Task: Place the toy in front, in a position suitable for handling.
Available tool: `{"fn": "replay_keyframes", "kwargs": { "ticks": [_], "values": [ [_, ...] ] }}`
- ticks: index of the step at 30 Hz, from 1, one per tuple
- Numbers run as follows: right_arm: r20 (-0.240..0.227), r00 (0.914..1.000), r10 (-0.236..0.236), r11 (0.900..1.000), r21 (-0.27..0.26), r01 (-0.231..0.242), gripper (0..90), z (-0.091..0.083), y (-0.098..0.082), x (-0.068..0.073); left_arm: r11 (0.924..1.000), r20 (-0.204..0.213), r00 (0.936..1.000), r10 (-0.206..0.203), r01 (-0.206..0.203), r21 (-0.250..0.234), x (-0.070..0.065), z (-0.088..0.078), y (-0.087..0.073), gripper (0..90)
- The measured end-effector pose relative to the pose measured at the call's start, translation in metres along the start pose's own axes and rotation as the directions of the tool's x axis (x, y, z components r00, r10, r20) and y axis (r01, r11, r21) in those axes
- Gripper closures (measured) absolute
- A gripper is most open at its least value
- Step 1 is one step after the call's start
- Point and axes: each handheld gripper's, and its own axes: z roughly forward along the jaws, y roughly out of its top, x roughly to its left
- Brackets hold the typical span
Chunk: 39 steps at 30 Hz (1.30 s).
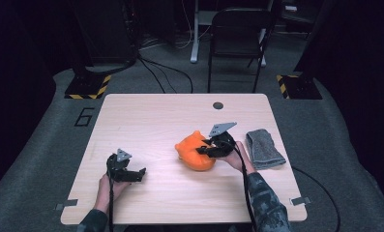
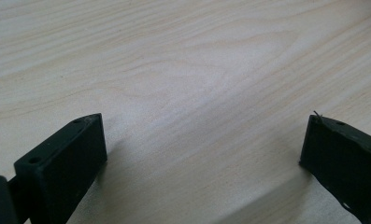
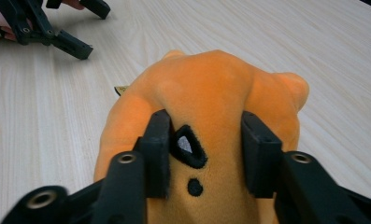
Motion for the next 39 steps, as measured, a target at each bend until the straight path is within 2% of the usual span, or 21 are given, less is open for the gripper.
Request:
{"fn": "replay_keyframes", "kwargs": {
  "ticks": [1,2,6,7,10,11,12,14,18,23,25,27,29,30,31,32,33,34,35,36,39],
  "values": [
    [-0.006,1.0000,0.006,1.000,0.001,-0.006,49.1,-0.001,0.000,-0.001,1.0000,0.003,1.0000,-0.004,0.004,0.002,0.000,0.000,0.000,0.2],
    [-0.001,0.9998,0.018,1.000,0.003,-0.018,37.3,-0.002,0.001,-0.001,1.0000,0.007,1.0000,0.001,-0.001,0.007,0.000,0.000,0.001,0.0],
    [0.013,0.9984,0.054,0.998,-0.028,-0.054,14.3,-0.012,0.003,0.001,0.9996,0.020,0.9994,0.027,-0.027,0.011,0.000,-0.003,0.003,0.0],
    [0.020,0.9979,0.062,0.997,-0.036,-0.061,13.3,-0.016,0.004,0.001,0.9995,0.048,0.9986,0.022,-0.021,-0.023,-0.001,-0.007,0.006,0.0],
    [0.042,0.9951,0.090,0.995,-0.056,-0.087,7.3,-0.031,0.002,0.002,0.9963,0.071,0.9973,0.020,-0.014,-0.085,-0.003,-0.013,0.012,0.0],
    [0.055,0.9935,0.099,0.994,-0.058,-0.096,5.9,-0.036,0.001,0.001,0.9963,0.071,0.9973,0.020,-0.014,-0.085,-0.003,-0.013,0.012,0.0],
    [0.070,0.9918,0.107,0.993,-0.059,-0.103,5.4,-0.041,-0.002,0.001,0.9949,0.108,0.9940,0.017,-0.006,-0.100,-0.003,-0.016,0.015,0.0],
    [0.112,0.9852,0.130,0.990,-0.060,-0.124,4.6,-0.053,-0.008,0.001,0.9931,0.115,0.9932,0.020,-0.007,-0.117,-0.005,-0.018,0.018,0.0],
    [0.184,0.9646,0.189,0.981,-0.068,-0.179,4.5,-0.077,-0.025,0.003,0.9896,0.149,0.9885,0.023,-0.002,-0.144,-0.005,-0.021,0.026,0.0],
    [0.257,0.9402,0.224,0.975,-0.058,-0.216,4.8,-0.099,-0.053,0.011,0.9851,0.182,0.9821,0.050,-0.019,-0.171,-0.005,-0.019,0.039,0.0],
    [0.288,0.9247,0.249,0.968,-0.056,-0.243,4.7,-0.105,-0.064,0.014,0.9823,0.191,0.9797,0.061,-0.025,-0.186,-0.006,-0.017,0.045,0.0],
    [0.311,0.9106,0.272,0.962,-0.053,-0.269,4.8,-0.110,-0.073,0.016,0.9817,0.215,0.9731,0.083,-0.042,-0.186,-0.009,-0.013,0.055,0.0],
    [0.338,0.8995,0.277,0.958,-0.028,-0.284,5.2,-0.114,-0.083,0.019,0.9804,0.217,0.9711,0.100,-0.059,-0.188,-0.010,-0.012,0.058,0.1],
    [0.338,0.8995,0.277,0.958,-0.028,-0.284,5.2,-0.114,-0.083,0.019,0.9807,0.222,0.9691,0.109,-0.068,-0.183,-0.011,-0.011,0.060,0.1],
    [0.356,0.8883,0.290,0.953,-0.027,-0.301,5.5,-0.118,-0.092,0.020,0.9801,0.228,0.9673,0.110,-0.068,-0.187,-0.012,-0.010,0.062,0.0],
    [0.363,0.8835,0.296,0.951,-0.028,-0.307,5.7,-0.119,-0.096,0.020,0.9805,0.247,0.9618,0.118,-0.073,-0.182,-0.014,-0.006,0.068,0.0],
    [0.372,0.8772,0.303,0.947,-0.018,-0.320,5.7,-0.121,-0.099,0.021,0.9805,0.247,0.9618,0.118,-0.073,-0.182,-0.014,-0.006,0.068,0.0],
    [0.379,0.8738,0.305,0.946,-0.018,-0.322,5.7,-0.122,-0.101,0.020,0.9804,0.259,0.9583,0.121,-0.074,-0.183,-0.015,-0.004,0.071,0.0],
    [0.378,0.8707,0.315,0.944,-0.027,-0.330,5.8,-0.122,-0.103,0.020,0.9814,0.284,0.9507,0.124,-0.076,-0.176,-0.019,0.001,0.076,0.0],
    [0.380,0.8672,0.322,0.941,-0.029,-0.336,5.8,-0.122,-0.105,0.019,0.9814,0.284,0.9507,0.124,-0.076,-0.176,-0.019,0.001,0.076,0.0],
    [0.392,0.8640,0.316,0.942,-0.021,-0.335,5.9,-0.119,-0.106,0.019,0.9791,0.309,0.9402,0.143,-0.089,-0.183,-0.027,0.006,0.086,0.0]
  ]
}}
